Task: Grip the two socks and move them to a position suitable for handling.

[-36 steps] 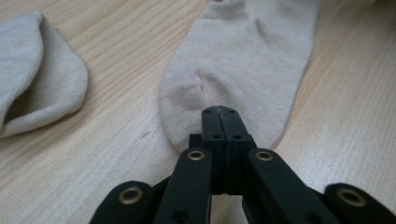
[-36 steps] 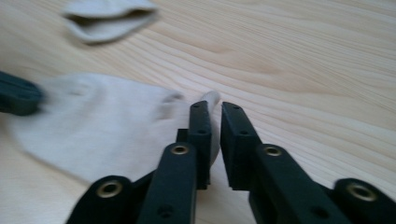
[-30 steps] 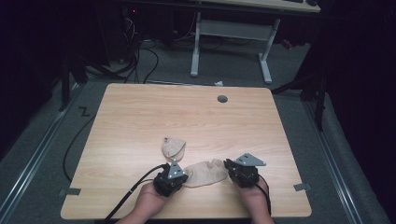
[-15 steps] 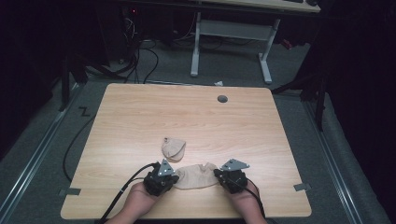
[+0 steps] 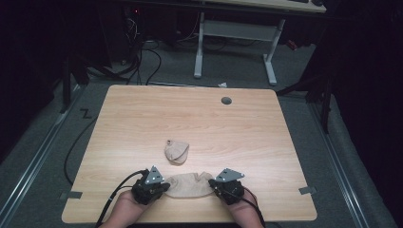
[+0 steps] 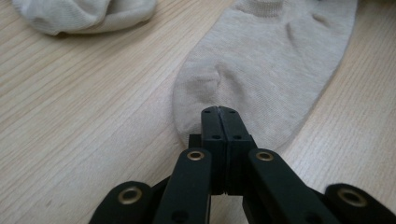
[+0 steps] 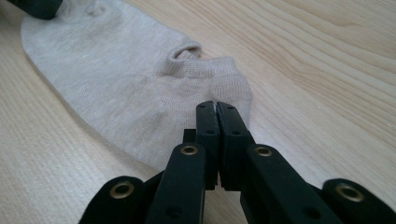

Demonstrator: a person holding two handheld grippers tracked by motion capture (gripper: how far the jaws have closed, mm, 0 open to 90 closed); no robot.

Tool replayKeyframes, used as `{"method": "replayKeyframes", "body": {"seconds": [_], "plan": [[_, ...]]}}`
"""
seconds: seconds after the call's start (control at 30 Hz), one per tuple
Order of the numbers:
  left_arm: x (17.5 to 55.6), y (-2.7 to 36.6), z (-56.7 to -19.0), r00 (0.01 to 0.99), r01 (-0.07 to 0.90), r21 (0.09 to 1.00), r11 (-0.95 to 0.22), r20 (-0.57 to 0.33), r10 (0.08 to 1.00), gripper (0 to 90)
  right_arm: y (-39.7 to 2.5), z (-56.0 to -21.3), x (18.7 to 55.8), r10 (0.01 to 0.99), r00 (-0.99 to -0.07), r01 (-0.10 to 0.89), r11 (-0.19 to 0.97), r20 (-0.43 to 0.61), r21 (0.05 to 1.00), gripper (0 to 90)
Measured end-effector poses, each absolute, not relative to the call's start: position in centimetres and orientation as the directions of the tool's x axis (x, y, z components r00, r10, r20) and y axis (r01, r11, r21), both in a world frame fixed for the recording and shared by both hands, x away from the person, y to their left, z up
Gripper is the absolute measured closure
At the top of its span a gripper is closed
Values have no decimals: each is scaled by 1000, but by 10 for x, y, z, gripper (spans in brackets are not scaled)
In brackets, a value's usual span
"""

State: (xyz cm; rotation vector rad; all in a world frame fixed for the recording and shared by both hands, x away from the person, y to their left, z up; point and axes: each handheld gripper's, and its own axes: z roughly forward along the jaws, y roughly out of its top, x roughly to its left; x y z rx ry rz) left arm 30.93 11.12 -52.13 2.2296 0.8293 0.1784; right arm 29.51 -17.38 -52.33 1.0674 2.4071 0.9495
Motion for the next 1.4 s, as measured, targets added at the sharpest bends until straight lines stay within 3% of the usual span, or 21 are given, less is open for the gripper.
{"method": "replayKeyframes", "body": {"seconds": [0.2, 0.27, 0.63, 0.77, 0.87, 1.03, 1.13, 1.27, 1.4], "plan": [[309, 112, -520, 762, 537, 688, -489, -146, 631, 878, -171, -524, 294, 746, -665, 518, 499, -40, 694, 882], [313, 116, -518, 778, 510, 687, -518, -111, 619, 862, -172, -523, 294, 744, -667, 518, 499, -36, 695, 869], [340, 134, -511, 703, 525, 754, -396, -122, 700, 650, -181, -512, 296, 761, -645, 474, 465, -64, 748, 857], [353, 120, -505, 711, 507, 773, -382, -124, 692, 638, -183, -512, 298, 773, -633, 486, 446, -50, 752, 854], [362, 101, -498, 709, 462, 788, -408, -52, 703, 632, -184, -513, 299, 776, -629, 493, 442, -44, 749, 854], [385, 82, -504, 628, 514, 784, -348, -68, 775, 584, -184, -512, 297, 774, -632, 491, 439, -40, 752, 854], [397, 71, -519, 609, 569, 723, -393, -49, 792, 596, -184, -514, 297, 773, -633, 497, 438, -32, 749, 854], [396, 65, -526, 627, 540, 729, -421, -14, 779, 793, -186, -515, 299, 772, -635, 501, 435, -23, 748, 854], [389, 60, -526, 719, 492, 730, -474, -34, 694, 816, -189, -514, 299, 774, -633, 503, 433, -24, 748, 854]]}}
